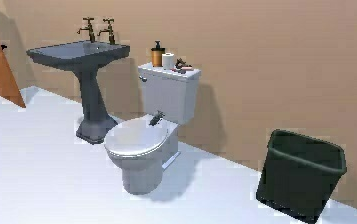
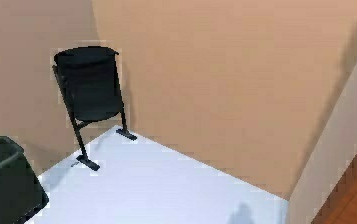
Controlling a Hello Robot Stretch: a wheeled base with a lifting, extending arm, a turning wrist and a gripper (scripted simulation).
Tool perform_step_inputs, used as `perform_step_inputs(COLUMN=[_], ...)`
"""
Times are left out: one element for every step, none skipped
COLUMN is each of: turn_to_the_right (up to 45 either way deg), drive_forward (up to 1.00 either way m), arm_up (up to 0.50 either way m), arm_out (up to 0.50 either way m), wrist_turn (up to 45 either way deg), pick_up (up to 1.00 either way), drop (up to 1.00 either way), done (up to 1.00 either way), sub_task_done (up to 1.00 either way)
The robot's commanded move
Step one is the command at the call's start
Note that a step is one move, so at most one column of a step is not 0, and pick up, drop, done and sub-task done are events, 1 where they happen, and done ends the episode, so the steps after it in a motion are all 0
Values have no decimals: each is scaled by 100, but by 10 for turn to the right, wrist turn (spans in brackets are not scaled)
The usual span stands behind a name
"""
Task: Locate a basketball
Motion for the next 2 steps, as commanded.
perform_step_inputs(turn_to_the_right=[-210, -30], drive_forward=[0, 0], arm_up=[0, 0], arm_out=[0, 0], wrist_turn=[0, 0], pick_up=[0, 0], drop=[0, 0], done=[0, 0], sub_task_done=[0, 0])
